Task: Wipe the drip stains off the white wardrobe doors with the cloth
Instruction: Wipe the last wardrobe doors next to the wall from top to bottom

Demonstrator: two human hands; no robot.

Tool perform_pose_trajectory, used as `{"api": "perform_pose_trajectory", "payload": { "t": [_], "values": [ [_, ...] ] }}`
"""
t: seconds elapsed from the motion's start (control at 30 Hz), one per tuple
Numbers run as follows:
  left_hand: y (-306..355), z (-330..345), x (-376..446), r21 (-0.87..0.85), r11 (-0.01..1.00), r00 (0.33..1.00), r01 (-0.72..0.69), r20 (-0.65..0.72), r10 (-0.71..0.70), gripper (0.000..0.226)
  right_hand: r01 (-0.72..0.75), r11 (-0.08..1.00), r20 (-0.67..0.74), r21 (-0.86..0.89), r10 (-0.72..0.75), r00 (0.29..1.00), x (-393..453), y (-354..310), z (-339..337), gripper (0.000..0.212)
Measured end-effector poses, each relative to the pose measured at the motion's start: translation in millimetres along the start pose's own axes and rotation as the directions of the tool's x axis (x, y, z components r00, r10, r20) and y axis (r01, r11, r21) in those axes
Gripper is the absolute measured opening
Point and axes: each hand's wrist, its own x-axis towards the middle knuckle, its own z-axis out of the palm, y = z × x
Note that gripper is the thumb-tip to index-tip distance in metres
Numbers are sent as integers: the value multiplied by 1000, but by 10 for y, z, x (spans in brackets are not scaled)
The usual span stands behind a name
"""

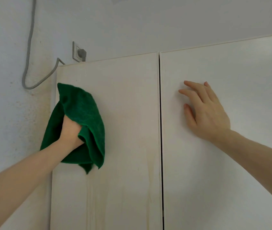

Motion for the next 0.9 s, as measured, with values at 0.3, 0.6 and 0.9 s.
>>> {"api": "perform_pose_trajectory", "payload": {
  "t": [0.3, 0.6, 0.9],
  "values": [
    [-605, -278, -167, 115, 993, 989, 31, -149, -13, 32, 15, 1000, -3, -17, -15, 1000, 7, 9, 28, 41],
    [-832, 343, -515, 152, 984, 995, 92, -39, -87, 29, 27, 999, 7, -32, -26, 1000, 5, -3, 43, 41],
    [-1010, 1170, -668, 146, 959, 942, 241, 202, -268, 31, 15, 999, 20, -36, -14, 1000, 0, -21, 1, 41]
  ]
}}
